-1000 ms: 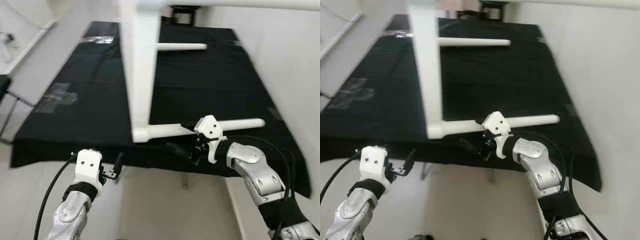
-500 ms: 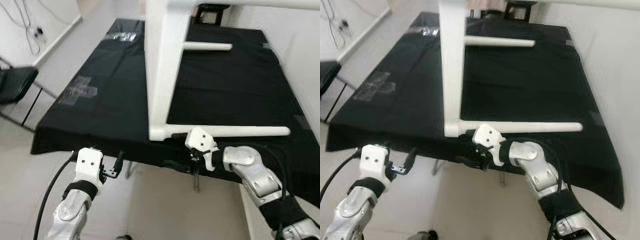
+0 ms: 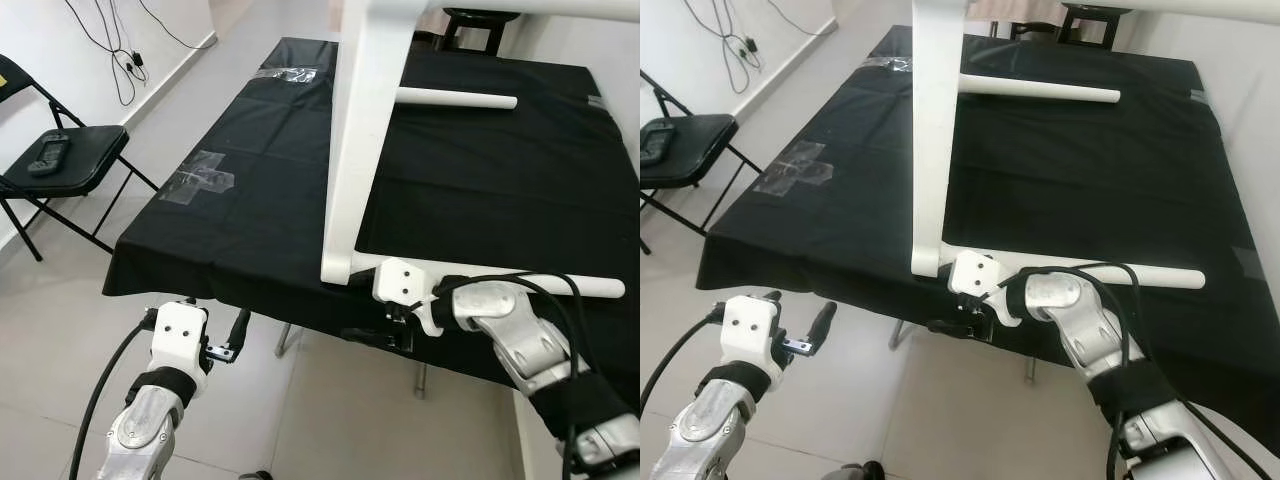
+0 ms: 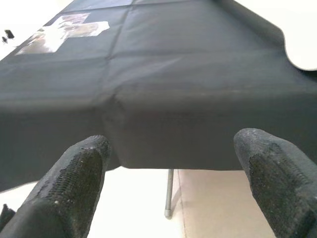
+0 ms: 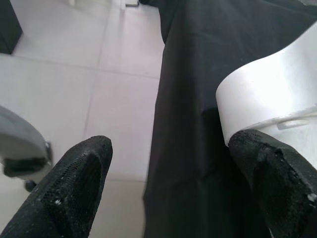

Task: Building children table

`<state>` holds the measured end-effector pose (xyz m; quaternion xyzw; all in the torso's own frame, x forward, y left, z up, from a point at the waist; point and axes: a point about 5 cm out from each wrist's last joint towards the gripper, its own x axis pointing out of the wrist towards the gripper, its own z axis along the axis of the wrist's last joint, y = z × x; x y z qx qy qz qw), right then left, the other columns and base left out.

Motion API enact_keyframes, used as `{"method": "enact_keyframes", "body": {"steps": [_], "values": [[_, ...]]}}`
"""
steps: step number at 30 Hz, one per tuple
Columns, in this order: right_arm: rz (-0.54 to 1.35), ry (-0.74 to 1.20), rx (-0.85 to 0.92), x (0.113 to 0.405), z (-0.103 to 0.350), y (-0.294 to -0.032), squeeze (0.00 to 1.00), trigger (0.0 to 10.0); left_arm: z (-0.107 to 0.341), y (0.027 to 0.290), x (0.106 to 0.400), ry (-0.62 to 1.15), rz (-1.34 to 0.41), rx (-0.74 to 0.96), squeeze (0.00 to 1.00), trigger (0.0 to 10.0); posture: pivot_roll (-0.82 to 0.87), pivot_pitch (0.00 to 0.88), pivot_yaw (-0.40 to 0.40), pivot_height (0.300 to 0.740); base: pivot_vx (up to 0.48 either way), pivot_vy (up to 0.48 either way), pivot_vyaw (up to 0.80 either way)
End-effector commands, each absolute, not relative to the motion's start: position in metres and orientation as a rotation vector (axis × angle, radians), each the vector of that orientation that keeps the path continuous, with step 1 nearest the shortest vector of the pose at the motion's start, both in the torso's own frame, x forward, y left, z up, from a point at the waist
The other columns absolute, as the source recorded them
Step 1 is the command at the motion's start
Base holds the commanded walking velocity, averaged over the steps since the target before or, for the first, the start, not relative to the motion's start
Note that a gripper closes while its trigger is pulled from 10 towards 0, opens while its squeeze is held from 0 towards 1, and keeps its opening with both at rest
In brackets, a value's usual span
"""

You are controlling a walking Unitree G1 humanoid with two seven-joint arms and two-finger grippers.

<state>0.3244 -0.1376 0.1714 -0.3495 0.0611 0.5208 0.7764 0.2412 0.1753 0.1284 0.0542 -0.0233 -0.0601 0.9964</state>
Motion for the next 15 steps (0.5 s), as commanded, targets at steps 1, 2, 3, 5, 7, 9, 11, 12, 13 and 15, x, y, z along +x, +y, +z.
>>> {"method": "enact_keyframes", "body": {"steps": [1,2,3,5,7,9,11,12,13,15], "values": [[1.078,0.153,-0.777,0.329,0.167,-0.138,0.00,10.0,0.125,0.177,0.238,-0.020,-0.122,0.122,0.00,10.0,0.10,0.210,-0.039,0.740,0.000,0.000,0.00],[1.066,0.160,-0.792,0.333,0.169,-0.139,0.00,10.0,0.125,0.176,0.238,-0.020,-0.123,0.123,0.00,10.0,0.10,0.212,-0.040,0.740,0.000,0.000,0.00],[1.066,0.160,-0.792,0.333,0.169,-0.139,0.00,10.0,0.125,0.176,0.238,-0.020,-0.123,0.123,0.00,10.0,0.10,0.212,-0.040,0.740,0.000,0.000,0.00],[1.049,0.174,-0.826,0.339,0.175,-0.147,0.00,10.0,0.125,0.176,0.237,-0.020,-0.124,0.124,0.00,10.0,0.11,0.216,-0.044,0.740,0.000,0.000,0.00],[1.035,0.182,-0.847,0.342,0.180,-0.155,0.00,10.0,0.125,0.175,0.236,-0.019,-0.124,0.123,0.00,10.0,0.11,0.219,-0.044,0.740,0.000,0.000,0.00],[1.024,0.187,-0.858,0.344,0.184,-0.160,0.00,10.0,0.125,0.175,0.236,-0.018,-0.123,0.123,0.00,10.0,0.11,0.221,-0.044,0.740,0.000,0.000,0.00],[1.013,0.177,-0.859,0.346,0.191,-0.166,0.00,10.0,0.125,0.175,0.235,-0.016,-0.124,0.121,0.00,10.0,0.10,0.225,-0.045,0.740,0.000,0.000,0.00],[1.013,0.177,-0.859,0.346,0.191,-0.166,0.00,10.0,0.125,0.175,0.235,-0.016,-0.124,0.121,0.00,10.0,0.10,0.225,-0.045,0.740,0.000,0.000,0.00],[1.022,0.152,-0.834,0.347,0.198,-0.166,0.00,10.0,0.125,0.175,0.235,-0.015,-0.125,0.119,0.00,10.0,0.10,0.227,-0.046,0.740,0.000,0.000,0.00],[1.085,0.092,-0.777,0.343,0.204,-0.150,0.00,10.0,0.125,0.175,0.234,-0.013,-0.128,0.118,0.00,10.0,0.10,0.229,-0.046,0.740,0.000,0.000,0.00]]}}
